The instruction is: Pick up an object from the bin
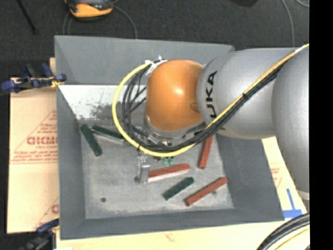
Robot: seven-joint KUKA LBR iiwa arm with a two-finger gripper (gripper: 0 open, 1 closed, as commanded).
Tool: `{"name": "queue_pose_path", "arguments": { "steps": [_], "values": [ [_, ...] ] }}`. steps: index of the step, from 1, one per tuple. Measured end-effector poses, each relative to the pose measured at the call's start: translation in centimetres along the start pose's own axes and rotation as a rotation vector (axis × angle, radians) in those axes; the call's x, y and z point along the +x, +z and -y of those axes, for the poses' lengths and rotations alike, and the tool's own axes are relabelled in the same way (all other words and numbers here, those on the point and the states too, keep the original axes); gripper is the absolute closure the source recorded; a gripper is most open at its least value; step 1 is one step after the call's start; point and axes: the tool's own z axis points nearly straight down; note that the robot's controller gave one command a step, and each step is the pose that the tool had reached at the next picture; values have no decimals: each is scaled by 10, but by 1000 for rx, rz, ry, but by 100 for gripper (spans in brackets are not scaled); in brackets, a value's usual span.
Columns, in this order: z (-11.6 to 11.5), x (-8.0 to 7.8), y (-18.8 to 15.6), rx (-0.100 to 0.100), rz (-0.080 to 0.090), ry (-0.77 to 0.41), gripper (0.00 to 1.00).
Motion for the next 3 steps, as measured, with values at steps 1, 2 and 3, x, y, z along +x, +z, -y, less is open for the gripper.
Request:
{"name": "queue_pose_path", "arguments": {
  "steps": [1, 2, 3],
  "values": [
    [13, -11, 45, -1, 7, -18, 0],
    [50, -30, 68, 1, -4, -221, 0],
    [87, -9, 85, -1, -2, -276, 100]
  ]
}}
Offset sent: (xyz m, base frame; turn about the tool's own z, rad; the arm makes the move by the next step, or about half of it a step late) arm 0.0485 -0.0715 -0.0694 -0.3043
